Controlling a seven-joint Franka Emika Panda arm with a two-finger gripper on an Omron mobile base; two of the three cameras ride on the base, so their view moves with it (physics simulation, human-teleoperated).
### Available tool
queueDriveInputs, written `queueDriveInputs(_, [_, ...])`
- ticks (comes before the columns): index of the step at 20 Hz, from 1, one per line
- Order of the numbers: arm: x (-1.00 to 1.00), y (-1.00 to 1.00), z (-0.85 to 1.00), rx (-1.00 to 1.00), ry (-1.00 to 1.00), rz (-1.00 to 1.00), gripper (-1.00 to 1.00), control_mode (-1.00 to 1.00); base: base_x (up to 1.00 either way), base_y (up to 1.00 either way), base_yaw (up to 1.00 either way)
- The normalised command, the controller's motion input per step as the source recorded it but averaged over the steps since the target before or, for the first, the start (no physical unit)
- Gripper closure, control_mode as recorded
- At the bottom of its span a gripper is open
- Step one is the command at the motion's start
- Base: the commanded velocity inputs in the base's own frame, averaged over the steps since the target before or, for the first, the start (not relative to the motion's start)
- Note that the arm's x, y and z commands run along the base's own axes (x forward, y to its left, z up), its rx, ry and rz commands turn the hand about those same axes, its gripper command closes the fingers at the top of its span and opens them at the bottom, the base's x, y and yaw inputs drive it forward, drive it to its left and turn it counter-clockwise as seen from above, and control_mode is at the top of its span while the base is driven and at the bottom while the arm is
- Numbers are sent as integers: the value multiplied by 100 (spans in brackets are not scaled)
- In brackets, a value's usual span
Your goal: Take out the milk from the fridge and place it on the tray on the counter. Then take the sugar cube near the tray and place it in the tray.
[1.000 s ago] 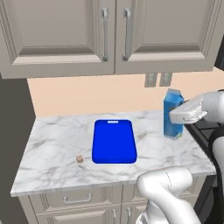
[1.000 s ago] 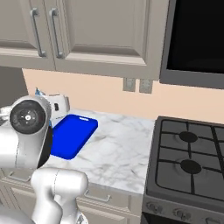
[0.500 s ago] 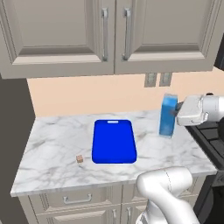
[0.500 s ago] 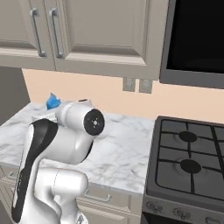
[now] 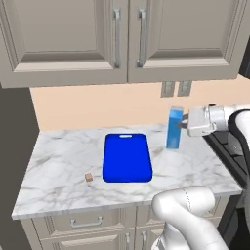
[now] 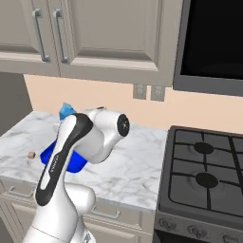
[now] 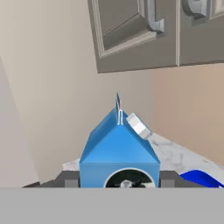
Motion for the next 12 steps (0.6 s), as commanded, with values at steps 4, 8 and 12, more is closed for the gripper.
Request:
queueDriveInputs(4, [43,0,-16,0,0,8,100,-100,0,0,0])
queueDriveInputs(8, [39,6,-27,0,-1,8,100,-100,0,0,0])
queueDriveInputs(12, [50,14,-37,0,0,7,100,-100,0,0,0])
